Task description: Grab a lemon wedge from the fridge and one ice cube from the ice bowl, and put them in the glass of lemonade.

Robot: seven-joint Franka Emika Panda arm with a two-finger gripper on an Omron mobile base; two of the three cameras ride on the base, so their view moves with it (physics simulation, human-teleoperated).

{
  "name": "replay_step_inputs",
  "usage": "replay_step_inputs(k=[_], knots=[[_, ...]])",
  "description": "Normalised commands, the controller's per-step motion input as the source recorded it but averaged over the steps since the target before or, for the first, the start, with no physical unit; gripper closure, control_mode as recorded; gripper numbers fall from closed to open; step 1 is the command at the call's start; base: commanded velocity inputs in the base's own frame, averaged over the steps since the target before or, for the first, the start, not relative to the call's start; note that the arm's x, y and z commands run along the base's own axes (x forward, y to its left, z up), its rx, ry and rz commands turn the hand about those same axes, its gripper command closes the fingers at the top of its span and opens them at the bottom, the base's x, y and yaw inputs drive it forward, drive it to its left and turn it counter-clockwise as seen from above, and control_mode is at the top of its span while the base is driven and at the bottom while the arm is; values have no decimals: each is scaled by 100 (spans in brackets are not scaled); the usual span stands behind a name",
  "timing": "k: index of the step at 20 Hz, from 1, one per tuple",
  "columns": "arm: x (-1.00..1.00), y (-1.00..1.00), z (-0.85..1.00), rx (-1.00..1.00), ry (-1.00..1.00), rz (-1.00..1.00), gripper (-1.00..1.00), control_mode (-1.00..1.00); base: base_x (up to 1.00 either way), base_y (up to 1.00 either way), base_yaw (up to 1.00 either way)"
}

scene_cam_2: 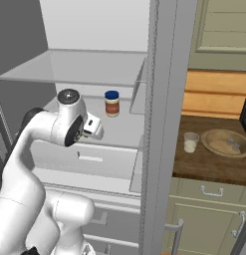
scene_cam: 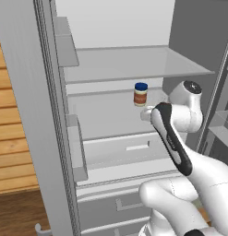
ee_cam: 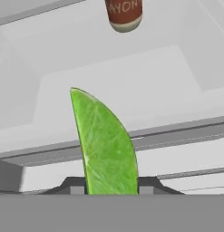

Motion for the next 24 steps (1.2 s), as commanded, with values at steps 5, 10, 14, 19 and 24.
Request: replay_step_inputs(k=[5, 10, 14, 19, 24], knots=[[-100, -25, 100, 0, 18, 0, 100, -100, 0, 0, 0], [-100, -14, 86, 0, 12, 0, 100, -100, 0, 0, 0], [-100, 1, 21, -4, 0, 0, 100, -100, 0, 0, 0], [-71, 11, -8, -8, 0, 0, 100, -100, 0, 0, 0], [0, 0, 0, 0, 0, 0, 100, -100, 0, 0, 0]])
